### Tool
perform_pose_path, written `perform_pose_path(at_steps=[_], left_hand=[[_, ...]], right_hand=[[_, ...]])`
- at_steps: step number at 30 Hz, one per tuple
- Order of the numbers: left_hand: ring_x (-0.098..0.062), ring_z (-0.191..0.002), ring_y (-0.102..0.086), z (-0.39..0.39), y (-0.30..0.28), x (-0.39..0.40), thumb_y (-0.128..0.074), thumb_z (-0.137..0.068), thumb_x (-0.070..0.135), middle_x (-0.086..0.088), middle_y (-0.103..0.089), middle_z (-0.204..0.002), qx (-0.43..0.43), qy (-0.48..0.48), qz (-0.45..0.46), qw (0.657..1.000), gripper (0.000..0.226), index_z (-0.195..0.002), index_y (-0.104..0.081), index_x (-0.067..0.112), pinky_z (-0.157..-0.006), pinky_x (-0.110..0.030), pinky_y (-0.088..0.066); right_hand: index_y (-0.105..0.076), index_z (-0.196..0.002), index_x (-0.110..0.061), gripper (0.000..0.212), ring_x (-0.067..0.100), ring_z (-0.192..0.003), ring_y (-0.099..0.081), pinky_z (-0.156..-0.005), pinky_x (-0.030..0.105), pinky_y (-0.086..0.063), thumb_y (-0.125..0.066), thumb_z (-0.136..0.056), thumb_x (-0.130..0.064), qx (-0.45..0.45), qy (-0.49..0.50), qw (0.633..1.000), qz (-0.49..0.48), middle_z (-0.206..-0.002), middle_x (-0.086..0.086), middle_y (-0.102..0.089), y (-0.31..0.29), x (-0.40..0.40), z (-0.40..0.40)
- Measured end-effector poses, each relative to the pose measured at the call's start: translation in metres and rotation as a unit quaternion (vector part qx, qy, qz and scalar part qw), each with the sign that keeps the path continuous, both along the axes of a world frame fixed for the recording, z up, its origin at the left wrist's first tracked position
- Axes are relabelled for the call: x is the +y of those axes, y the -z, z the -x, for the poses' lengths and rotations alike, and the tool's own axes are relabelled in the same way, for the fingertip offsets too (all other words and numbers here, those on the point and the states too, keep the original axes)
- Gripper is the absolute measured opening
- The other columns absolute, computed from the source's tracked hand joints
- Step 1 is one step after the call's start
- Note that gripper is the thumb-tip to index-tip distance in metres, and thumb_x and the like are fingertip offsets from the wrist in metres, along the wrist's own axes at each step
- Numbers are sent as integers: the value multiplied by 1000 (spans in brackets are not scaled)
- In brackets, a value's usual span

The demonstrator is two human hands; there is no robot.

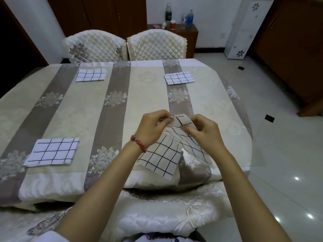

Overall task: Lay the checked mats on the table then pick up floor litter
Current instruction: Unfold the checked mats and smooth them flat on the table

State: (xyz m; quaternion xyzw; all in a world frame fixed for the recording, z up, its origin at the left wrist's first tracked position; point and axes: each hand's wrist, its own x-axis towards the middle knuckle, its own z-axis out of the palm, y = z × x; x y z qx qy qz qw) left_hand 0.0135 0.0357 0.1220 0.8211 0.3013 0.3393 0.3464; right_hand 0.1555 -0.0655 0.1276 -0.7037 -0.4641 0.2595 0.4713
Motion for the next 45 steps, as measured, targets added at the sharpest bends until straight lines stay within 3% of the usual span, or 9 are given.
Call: perform_pose_path(at_steps=[2,7,11,14,20,24,29,36,45], left_hand=[[5,-61,-54,4,-3,11,-59,-79,19,15,-61,-64,-32,-31,51,998,8,-73,-64,19,-64,-11,-41],[10,-57,-52,18,-9,37,-59,-84,6,18,-61,-56,-104,-111,124,980,31,-65,-56,30,-63,-10,-43],[1,-80,-56,19,-6,44,-60,-85,13,2,-61,-88,-81,-215,143,963,8,-91,-63,16,-79,-22,-48],[-11,-95,-51,14,-2,35,-63,-83,19,-6,-56,-116,-52,-272,140,951,33,-114,-54,11,-84,-27,-44],[-17,-76,-62,-7,-7,-25,-65,-81,28,4,-64,-74,-21,-142,192,971,10,-78,-64,19,-71,-25,-51],[-20,-82,-64,-18,-1,-42,-63,-80,40,2,-64,-80,-34,-120,304,944,25,-85,-65,16,-75,-41,-58],[-22,-74,-64,-20,5,-37,-62,-84,24,-5,-64,-72,-84,-136,397,904,20,-66,-62,14,-63,-31,-59],[-19,-65,-59,-13,26,-8,-61,-84,12,-6,-60,-68,-107,-159,371,909,22,-62,-60,12,-57,-21,-56],[-14,-64,-56,3,23,95,-62,-82,6,-1,-58,-66,-85,-210,316,921,10,-72,-65,5,-49,-12,-51]], right_hand=[[-65,-75,-23,9,2,-64,-59,-61,16,-48,-71,-77,-18,32,3,999,38,-75,-3,-67,7,-8,-8],[-66,-69,-23,17,3,-63,-60,-59,11,-49,-65,-82,-12,62,16,996,67,-69,-7,-65,22,-28,-24],[-65,-63,-16,21,-4,-51,-56,-53,9,-45,-65,-82,-7,108,28,993,28,-52,-13,-62,17,-24,-26],[-57,-52,-17,30,3,-45,-46,-47,11,-38,-68,-79,-9,117,46,992,-2,-45,-12,-50,10,-14,-20],[-41,-49,-13,42,11,-48,-33,-49,22,-27,-77,-70,-15,112,61,992,-11,-47,-7,-34,10,6,-8],[-46,-56,-10,35,13,-53,-31,-51,24,-26,-75,-73,-21,70,20,997,8,-53,-1,-34,11,10,4],[-52,-51,-21,32,3,-49,-36,-49,14,-27,-76,-72,-22,31,-19,998,53,-50,-8,-41,15,9,11],[-56,-58,-12,26,14,-58,-40,-55,26,-31,-67,-81,-17,47,-18,997,61,-58,1,-45,18,18,1],[-50,-58,-9,25,22,-69,-44,-48,23,-30,-66,-77,-14,-36,167,983,68,-56,5,-44,-2,76,-65]])
